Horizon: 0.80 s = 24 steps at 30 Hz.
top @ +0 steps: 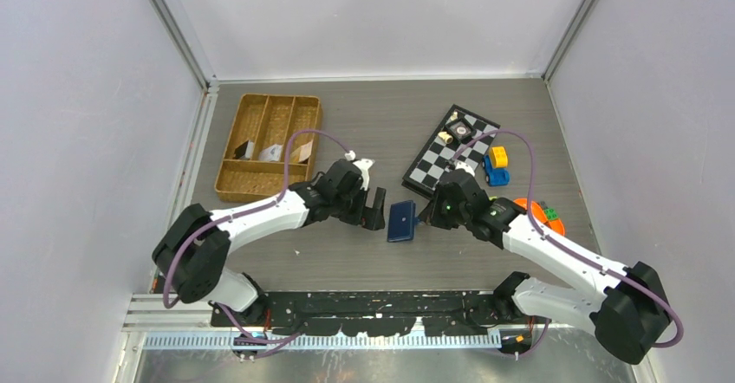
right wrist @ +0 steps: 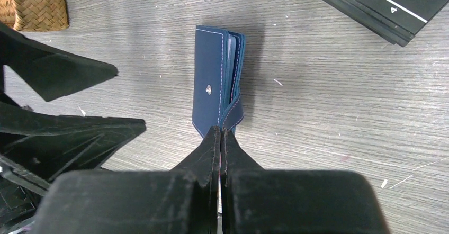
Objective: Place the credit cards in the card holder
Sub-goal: Place the card holder at the center of the board.
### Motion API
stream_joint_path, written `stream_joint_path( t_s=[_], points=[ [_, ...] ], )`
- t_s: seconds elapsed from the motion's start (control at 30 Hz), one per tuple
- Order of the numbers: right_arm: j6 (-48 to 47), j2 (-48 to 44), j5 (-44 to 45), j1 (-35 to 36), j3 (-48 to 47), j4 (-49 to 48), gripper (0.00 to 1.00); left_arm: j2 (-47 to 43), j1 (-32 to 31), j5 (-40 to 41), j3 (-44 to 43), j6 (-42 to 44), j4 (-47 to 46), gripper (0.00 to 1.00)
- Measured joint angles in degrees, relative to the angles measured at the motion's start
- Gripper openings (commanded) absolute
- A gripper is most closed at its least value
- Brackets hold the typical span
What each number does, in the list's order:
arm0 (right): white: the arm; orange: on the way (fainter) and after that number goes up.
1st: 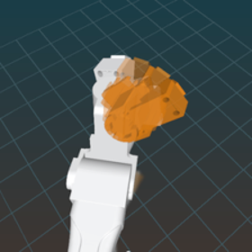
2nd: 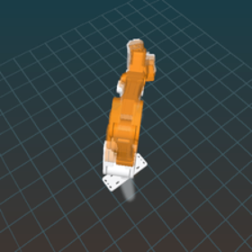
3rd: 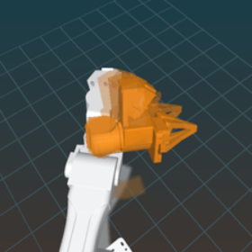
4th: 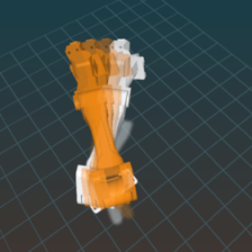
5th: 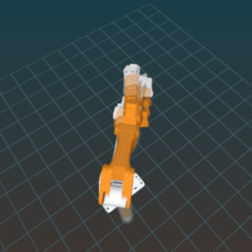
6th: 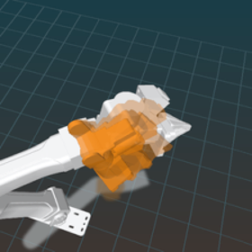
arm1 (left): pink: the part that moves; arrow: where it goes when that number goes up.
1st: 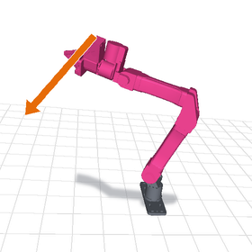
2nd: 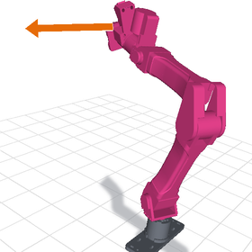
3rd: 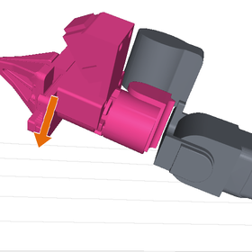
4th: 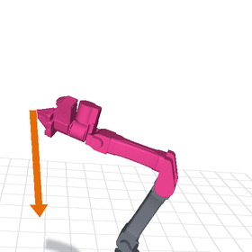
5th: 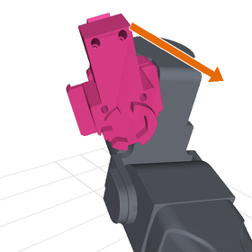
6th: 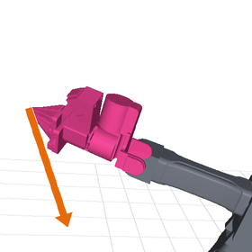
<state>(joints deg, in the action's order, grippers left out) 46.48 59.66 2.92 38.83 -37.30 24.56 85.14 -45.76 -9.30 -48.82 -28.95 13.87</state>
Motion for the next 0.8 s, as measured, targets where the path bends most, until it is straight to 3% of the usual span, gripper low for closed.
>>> stream_joint_path(
  t_s=[0.37,0.67,0.8],
  points=[
    [0.4,-1.6,-0.5,0.0,0.5,0.7,0.01,-4.6,0.0,6.6,-1.0,-0.4,4.0,1.00],
    [1.7,-5.8,-3.2,0.0,2.5,-0.8,0.00,0.1,-3.5,1.9,-0.7,-6.3,-5.9,0.99],
    [1.9,-6.1,-3.8,0.0,2.5,-1.4,0.00,4.3,-4.4,0.0,-0.8,-8.0,-8.4,0.92]
  ],
)
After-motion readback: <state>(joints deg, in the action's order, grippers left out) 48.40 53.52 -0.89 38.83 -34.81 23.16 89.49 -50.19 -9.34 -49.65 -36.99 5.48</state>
